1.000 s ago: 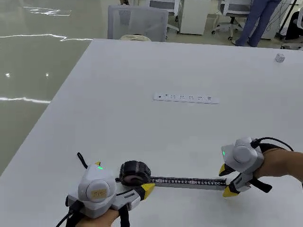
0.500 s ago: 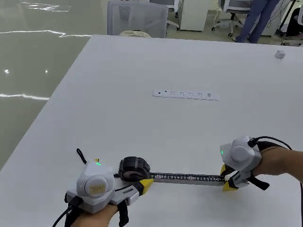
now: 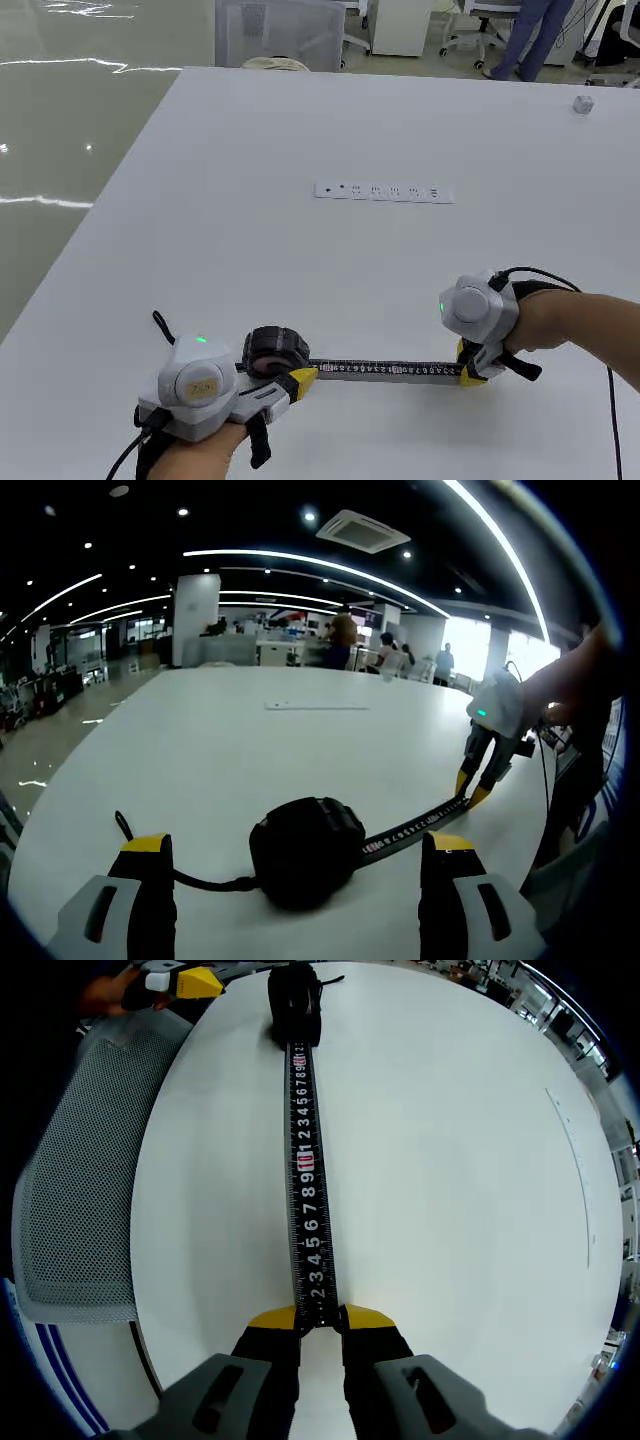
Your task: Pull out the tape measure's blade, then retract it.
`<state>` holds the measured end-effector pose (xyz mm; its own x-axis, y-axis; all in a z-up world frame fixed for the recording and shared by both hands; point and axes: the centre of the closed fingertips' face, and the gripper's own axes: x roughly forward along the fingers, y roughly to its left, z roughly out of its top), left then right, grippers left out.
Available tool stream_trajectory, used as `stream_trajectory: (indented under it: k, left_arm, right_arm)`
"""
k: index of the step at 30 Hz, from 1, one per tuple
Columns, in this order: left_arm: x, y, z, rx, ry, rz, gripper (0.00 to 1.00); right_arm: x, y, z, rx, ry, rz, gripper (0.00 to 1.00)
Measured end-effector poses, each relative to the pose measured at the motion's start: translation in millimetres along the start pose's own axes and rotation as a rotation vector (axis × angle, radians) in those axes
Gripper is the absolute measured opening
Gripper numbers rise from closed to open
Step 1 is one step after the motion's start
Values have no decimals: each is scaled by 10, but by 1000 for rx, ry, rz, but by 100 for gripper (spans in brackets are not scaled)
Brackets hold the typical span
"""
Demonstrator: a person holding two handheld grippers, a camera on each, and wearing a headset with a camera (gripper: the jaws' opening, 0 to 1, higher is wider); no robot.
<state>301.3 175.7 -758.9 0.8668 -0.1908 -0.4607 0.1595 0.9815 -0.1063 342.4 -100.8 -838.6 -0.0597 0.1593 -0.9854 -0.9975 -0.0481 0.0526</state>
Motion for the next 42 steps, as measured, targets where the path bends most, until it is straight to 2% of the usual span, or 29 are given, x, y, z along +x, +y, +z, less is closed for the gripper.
stream_trajectory:
  k: [3, 7, 11, 16, 23, 27, 29, 33, 35, 36, 38, 42]
  left_arm:
    - [31, -3, -16, -37, 4, 12, 98]
    - [83, 61, -69, -79, 23, 62, 98]
    - [144, 97, -95, -104, 33, 81, 98]
    - [214, 83, -100, -105, 42, 83, 97]
    - [314, 4, -129, -83, 66, 79, 94]
    - [340, 31, -201, -117, 82, 96, 91]
    - [349, 48, -243, -111, 94, 104, 88]
    - [361, 55, -244, -127, 94, 104, 85]
    - [376, 16, -243, -175, 101, 86, 85]
    - [379, 5, -246, -200, 109, 84, 83]
    - [399, 19, -226, -188, 111, 89, 81]
    - [422, 2, -253, -166, 135, 86, 70]
  right_arm:
    - [4, 1, -3, 7, 4, -5, 16]
    - [7, -3, -10, 42, -5, -19, 16]
    - [6, 1, -10, 58, -19, -27, 16]
    - [12, 2, -5, 64, -12, -34, 16]
    - [9, 12, -3, 82, -8, -45, 16]
    - [15, 22, 6, 73, 17, -52, 16]
    - [15, 31, 7, 60, 29, -56, 16]
    - [14, 17, -5, 69, 33, -58, 16]
    - [14, 12, -9, 94, 32, -57, 16]
    - [14, 13, -9, 97, 32, -57, 16]
    - [12, 18, -9, 96, 33, -57, 15]
    - [11, 16, -6, 101, 34, -55, 15]
